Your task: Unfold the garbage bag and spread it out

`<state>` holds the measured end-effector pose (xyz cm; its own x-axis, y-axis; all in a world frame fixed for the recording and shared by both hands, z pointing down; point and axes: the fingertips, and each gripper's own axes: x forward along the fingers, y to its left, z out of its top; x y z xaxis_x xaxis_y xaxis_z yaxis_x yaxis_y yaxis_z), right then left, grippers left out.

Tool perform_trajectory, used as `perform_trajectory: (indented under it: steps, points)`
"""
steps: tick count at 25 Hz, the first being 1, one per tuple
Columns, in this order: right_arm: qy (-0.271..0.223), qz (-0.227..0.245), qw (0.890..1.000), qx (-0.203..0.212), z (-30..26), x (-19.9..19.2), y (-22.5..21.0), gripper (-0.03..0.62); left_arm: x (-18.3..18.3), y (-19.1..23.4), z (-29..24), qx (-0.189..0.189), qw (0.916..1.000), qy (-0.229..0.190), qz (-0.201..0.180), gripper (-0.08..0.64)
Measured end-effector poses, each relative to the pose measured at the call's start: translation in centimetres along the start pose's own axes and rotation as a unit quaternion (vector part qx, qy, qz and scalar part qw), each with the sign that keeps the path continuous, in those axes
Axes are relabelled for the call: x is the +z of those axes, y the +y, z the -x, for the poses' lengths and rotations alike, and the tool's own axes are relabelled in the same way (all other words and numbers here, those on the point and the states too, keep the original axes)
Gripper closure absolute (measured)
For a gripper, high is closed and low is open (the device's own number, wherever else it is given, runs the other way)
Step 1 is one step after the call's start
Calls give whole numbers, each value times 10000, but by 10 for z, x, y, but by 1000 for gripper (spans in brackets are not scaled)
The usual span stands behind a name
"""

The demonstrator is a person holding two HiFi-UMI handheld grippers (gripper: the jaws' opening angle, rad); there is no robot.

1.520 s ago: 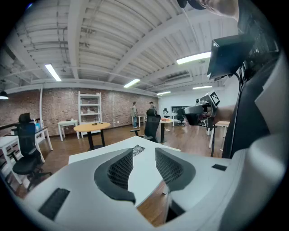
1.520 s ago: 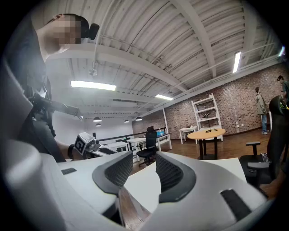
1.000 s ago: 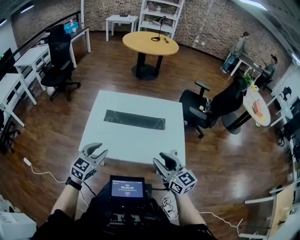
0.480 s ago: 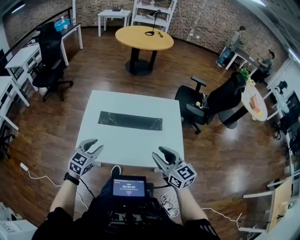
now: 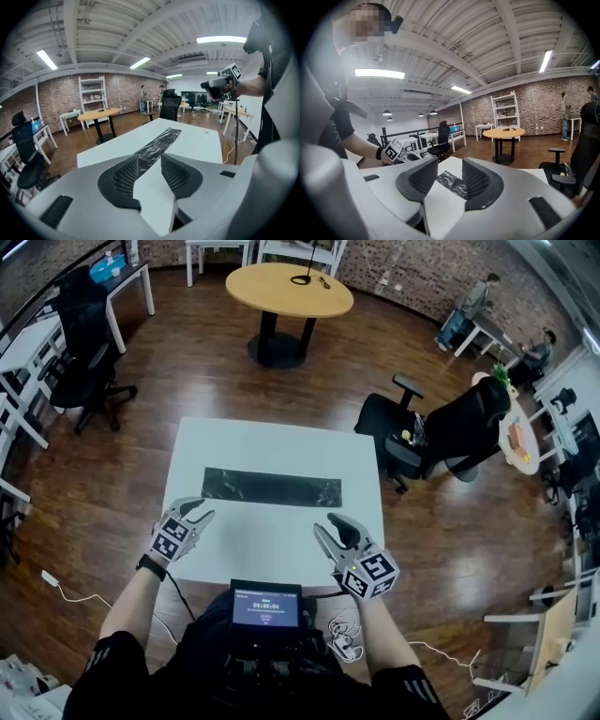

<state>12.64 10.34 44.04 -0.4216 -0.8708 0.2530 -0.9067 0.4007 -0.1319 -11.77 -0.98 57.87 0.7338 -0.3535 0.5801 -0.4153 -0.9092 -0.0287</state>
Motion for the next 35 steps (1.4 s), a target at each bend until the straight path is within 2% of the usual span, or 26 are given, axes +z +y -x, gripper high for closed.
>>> perform_trajectory:
  steps: [8,14,22,26,30,35]
  points:
    - [131,46,9991,-391,-90,15,-32,410,-35,52,-72,-701,9931,666,-668,401]
    - [446,62,9984,-347,-134,7,-39,410,-68,68,-111,-981,9850,1182,-789,402]
    - [816,136,9966,-51,-192,-9,-42,410,-97,75,-135,-1283,9733,1581,-1057,402]
    - [1074,177,9939,149,-215,-22,-43,410,-106,75,-143,-1403,9695,1748,-994,402]
    - [1470,370,9878,345,-237,-48,-44,410,-120,77,-145,-1445,9637,2016,-984,401]
    - [1865,543,9786,683,-258,-76,-36,410,-126,76,-147,-1502,9625,2056,-939,414]
